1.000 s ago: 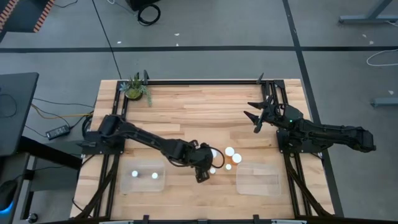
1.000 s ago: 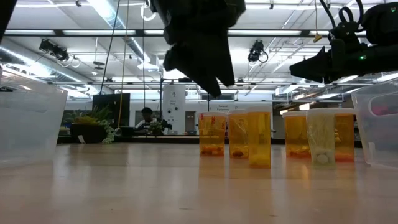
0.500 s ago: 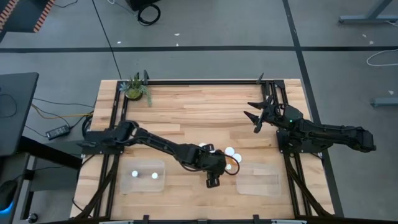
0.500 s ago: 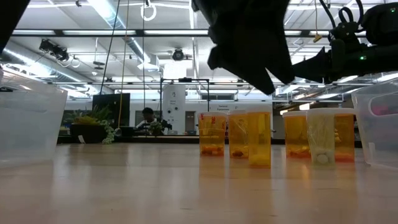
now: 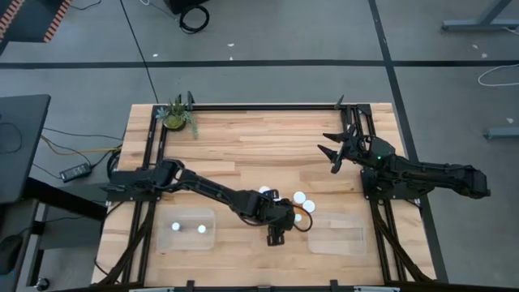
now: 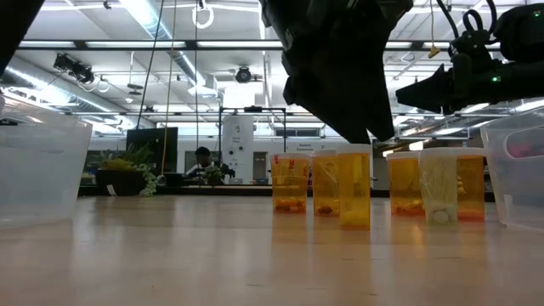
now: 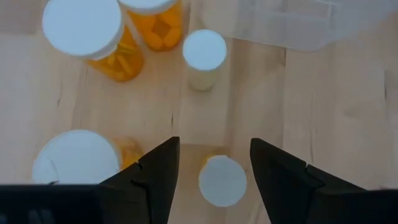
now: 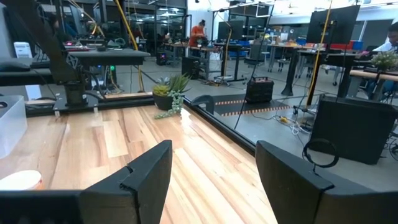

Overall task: Pick and place medicine bottles into bin by pill shape (circle, oval)
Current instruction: Put the small orange pill bottle into the left transparent bin

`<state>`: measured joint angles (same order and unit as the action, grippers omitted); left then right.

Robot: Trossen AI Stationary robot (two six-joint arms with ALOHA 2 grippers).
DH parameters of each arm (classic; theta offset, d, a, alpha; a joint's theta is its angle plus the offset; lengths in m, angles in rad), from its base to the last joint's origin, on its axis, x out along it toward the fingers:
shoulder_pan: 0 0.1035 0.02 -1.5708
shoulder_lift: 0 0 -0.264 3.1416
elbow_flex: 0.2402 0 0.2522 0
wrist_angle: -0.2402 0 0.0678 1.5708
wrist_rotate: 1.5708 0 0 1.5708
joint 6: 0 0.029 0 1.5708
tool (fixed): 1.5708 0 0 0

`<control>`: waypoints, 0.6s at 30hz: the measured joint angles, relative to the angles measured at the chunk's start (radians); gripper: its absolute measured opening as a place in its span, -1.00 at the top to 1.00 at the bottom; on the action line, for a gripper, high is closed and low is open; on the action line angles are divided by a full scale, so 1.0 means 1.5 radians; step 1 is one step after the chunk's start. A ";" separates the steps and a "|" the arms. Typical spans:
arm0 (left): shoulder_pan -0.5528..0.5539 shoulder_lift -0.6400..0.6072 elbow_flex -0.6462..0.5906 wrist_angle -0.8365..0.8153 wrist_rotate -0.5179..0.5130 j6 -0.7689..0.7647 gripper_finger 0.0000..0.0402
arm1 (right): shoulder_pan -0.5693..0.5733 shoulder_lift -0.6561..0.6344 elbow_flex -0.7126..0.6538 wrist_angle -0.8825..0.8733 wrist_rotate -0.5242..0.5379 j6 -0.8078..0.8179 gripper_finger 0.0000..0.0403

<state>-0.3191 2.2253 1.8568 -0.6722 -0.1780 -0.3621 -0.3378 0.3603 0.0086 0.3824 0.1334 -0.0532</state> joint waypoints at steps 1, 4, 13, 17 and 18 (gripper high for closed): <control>0.000 0.000 0.000 0.000 0.000 -0.006 -0.02 | 0.000 0.000 0.000 0.000 0.000 0.000 -0.19; -0.003 0.003 0.000 -0.004 0.005 -0.016 -0.02 | 0.000 0.000 0.000 0.000 0.000 0.000 -0.19; -0.012 0.023 -0.001 -0.009 0.006 -0.010 -0.04 | 0.000 0.000 0.000 0.000 0.000 0.000 -0.19; -0.011 0.023 -0.001 -0.010 0.005 -0.013 0.01 | 0.000 0.000 0.000 0.000 0.000 0.000 -0.19; -0.011 0.023 -0.001 -0.009 0.005 -0.013 0.04 | 0.000 0.000 0.000 0.000 0.000 0.000 -0.19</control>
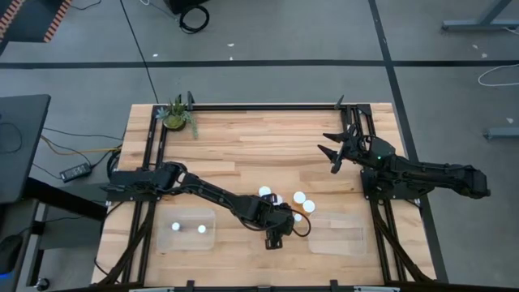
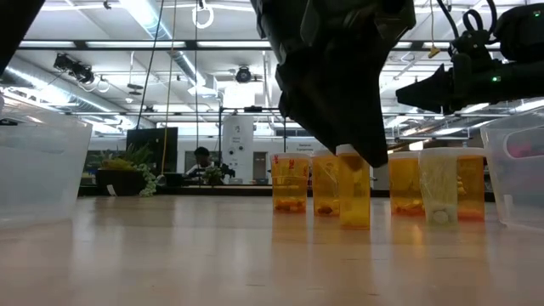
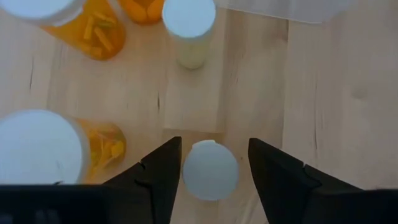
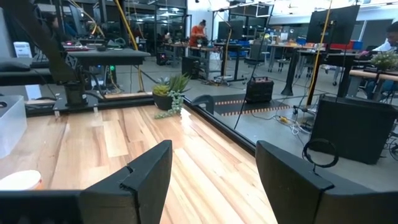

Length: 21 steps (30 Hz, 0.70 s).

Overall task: Pick and place medicine bottles into bin by pill shape (circle, oval)
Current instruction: Put the small orange pill bottle into the left transparent bin

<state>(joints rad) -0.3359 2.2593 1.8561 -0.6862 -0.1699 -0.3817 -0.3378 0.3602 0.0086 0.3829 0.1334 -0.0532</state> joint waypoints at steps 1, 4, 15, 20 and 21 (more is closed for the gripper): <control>0.000 0.000 0.000 0.000 0.000 -0.001 0.07 | 0.000 0.000 0.000 0.000 0.000 0.000 -0.19; 0.000 0.000 0.000 -0.001 0.000 -0.002 0.16 | 0.000 0.000 0.000 0.000 0.000 0.000 -0.19; 0.000 -0.002 0.000 -0.008 0.014 -0.004 0.35 | 0.000 0.000 0.000 0.000 0.000 0.000 -0.19; -0.007 -0.005 0.026 -0.065 0.047 -0.042 0.26 | 0.000 0.000 0.000 0.000 0.000 0.000 -0.19; -0.009 -0.005 0.035 -0.082 0.053 -0.053 0.26 | 0.000 0.000 0.000 0.000 0.000 0.000 -0.19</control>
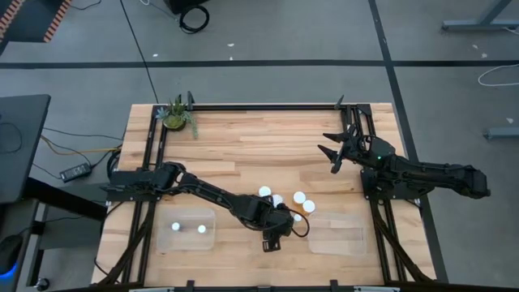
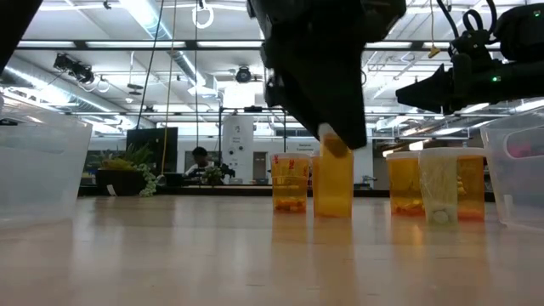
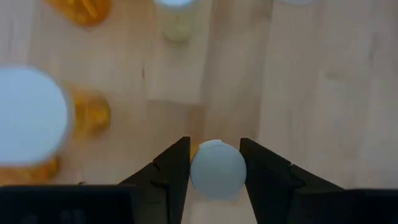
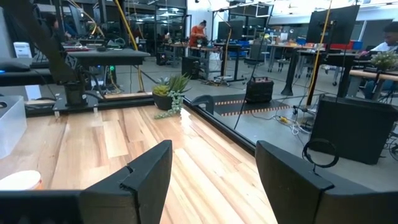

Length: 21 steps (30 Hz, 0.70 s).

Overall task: Pick and place medicine bottles into bin by pill shape (circle, oval)
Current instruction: Put the small orange pill bottle into the left transparent bin

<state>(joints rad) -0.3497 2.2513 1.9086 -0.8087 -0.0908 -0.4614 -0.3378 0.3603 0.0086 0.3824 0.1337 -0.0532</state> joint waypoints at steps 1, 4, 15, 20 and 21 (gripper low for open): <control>-0.003 0.000 0.007 -0.016 0.004 -0.010 0.27 | 0.000 0.000 0.000 0.000 0.000 0.000 -0.19; -0.015 -0.001 0.031 -0.076 0.008 -0.043 0.33 | 0.000 0.000 0.000 0.000 0.000 0.000 -0.19; -0.078 -0.001 0.064 -0.245 0.025 -0.205 0.25 | 0.000 0.000 0.000 0.000 0.000 0.000 -0.19; -0.103 -0.003 0.064 -0.337 0.035 -0.273 0.31 | 0.000 0.000 0.000 0.000 0.000 0.000 -0.19; -0.107 -0.004 0.064 -0.350 0.038 -0.282 0.34 | 0.000 0.000 0.000 0.000 0.000 0.000 -0.19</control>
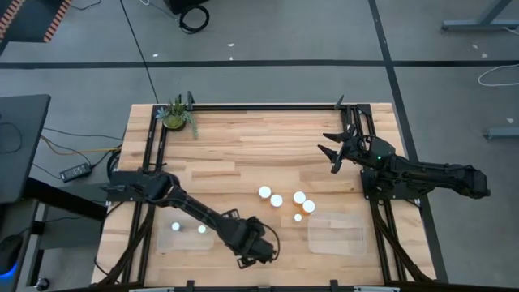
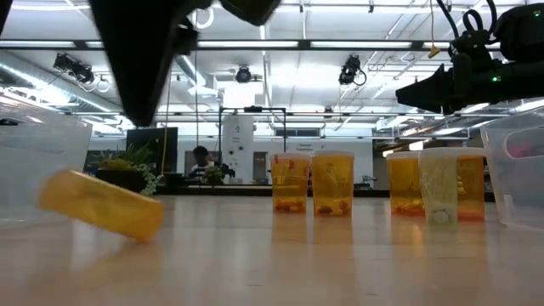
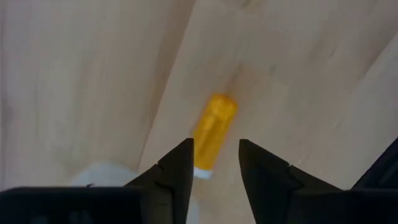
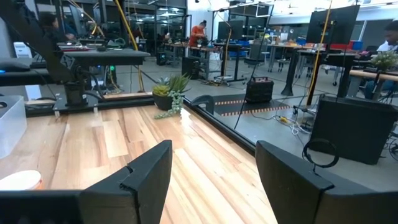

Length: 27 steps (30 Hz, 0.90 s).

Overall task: Pick and place medicine bottles into bin by pill shape (circle, oval)
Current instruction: Put the small orange pill bottle into the left transparent bin

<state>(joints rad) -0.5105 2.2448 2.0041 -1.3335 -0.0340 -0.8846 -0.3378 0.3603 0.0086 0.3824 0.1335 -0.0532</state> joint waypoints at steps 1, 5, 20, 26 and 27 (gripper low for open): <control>-0.003 -0.002 0.000 -0.007 0.002 -0.007 0.37 | 0.000 0.000 0.000 0.000 0.000 0.000 -0.19; -0.008 -0.003 0.000 -0.013 0.003 -0.028 0.49 | 0.000 0.000 0.000 0.000 0.000 0.000 -0.19; -0.064 -0.003 -0.003 -0.013 -0.121 -0.101 0.11 | 0.000 0.000 0.000 0.000 0.000 0.000 -0.19; -0.078 -0.002 -0.083 0.016 -0.117 -0.136 0.07 | 0.000 0.000 0.000 0.000 0.000 0.000 -0.19; -0.077 -0.003 -0.098 0.036 -0.115 -0.136 0.06 | 0.000 0.000 0.000 0.000 0.000 0.000 -0.19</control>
<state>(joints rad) -0.6260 2.2410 1.8567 -1.2798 -0.2072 -1.0879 -0.3378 0.3603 0.0086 0.3824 0.1335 -0.0532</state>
